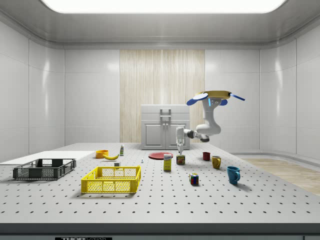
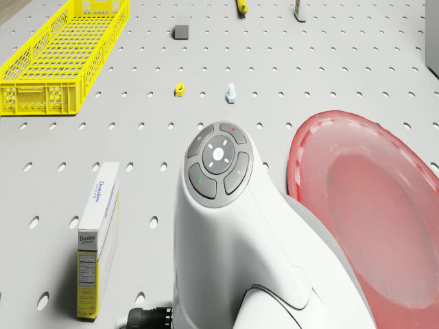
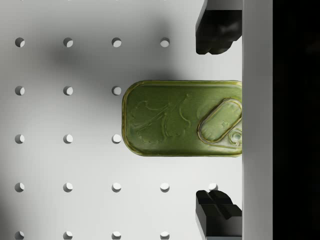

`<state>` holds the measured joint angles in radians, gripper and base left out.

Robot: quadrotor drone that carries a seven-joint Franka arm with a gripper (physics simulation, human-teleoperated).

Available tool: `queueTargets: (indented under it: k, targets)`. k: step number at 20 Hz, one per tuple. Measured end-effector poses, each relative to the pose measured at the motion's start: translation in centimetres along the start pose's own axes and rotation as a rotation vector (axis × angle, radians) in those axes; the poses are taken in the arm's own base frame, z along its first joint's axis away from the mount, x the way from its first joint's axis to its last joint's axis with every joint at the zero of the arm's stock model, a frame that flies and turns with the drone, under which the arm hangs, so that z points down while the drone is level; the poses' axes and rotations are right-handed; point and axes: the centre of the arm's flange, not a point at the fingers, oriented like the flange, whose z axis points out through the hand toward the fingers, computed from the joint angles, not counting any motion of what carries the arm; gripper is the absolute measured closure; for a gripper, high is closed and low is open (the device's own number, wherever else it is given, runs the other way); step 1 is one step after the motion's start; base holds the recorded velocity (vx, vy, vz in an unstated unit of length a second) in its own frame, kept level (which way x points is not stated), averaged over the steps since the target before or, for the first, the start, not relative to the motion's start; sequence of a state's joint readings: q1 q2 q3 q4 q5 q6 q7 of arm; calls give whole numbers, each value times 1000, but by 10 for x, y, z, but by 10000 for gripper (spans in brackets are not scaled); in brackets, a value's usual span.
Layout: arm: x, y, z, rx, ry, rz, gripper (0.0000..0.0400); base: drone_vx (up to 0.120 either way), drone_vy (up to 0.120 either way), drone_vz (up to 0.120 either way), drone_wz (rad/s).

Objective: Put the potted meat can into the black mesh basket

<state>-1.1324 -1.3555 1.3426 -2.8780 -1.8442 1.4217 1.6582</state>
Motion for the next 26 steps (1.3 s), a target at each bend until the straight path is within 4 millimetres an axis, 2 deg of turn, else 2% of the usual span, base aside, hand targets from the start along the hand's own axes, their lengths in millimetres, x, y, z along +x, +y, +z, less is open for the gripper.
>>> queueTargets:
  k: [17,21,26]
  targets:
    - [0,0,46,0,0,0,0,0,0,0,0]
    - [0,0,50,0,0,0,90,0,0,0,0]
    - [0,0,51,-2,3,3,106,0,0,0,0]
